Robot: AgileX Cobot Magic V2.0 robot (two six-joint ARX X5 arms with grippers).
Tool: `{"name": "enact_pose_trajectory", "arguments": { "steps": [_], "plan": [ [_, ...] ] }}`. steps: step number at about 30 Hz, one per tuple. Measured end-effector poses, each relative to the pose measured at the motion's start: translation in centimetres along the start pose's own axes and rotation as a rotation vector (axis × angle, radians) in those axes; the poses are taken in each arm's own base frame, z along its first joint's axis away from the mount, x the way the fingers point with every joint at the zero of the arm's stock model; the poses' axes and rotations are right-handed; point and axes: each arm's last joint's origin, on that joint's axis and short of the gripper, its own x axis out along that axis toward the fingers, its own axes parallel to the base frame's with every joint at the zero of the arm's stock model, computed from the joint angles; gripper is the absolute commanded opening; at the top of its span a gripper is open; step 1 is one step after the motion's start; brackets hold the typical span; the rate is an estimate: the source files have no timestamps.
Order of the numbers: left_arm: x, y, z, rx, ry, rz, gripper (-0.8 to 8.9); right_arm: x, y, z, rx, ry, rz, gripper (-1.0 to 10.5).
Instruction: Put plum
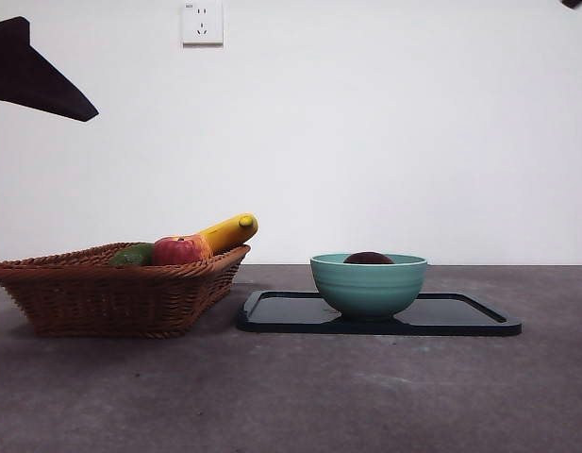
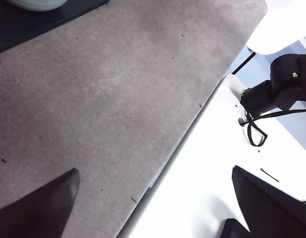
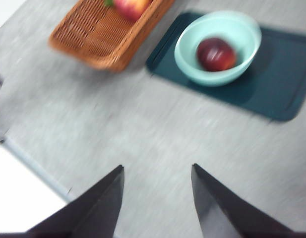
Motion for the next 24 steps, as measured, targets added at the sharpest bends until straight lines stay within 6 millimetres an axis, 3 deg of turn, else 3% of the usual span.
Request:
{"name": "enact_pose_trajectory", "arguments": {
  "steps": [8,24],
  "plan": [
    [0.0,0.0,0.0,0.0,0.0,0.0,4.91,-0.1,-0.2,-3.1,-0.008,-0.011,0.052,2.2],
    [0.0,0.0,0.0,0.0,0.0,0.0,4.91,-0.1,-0.2,-3.2,-0.008,-0.009,0.071,2.2]
  ]
}}
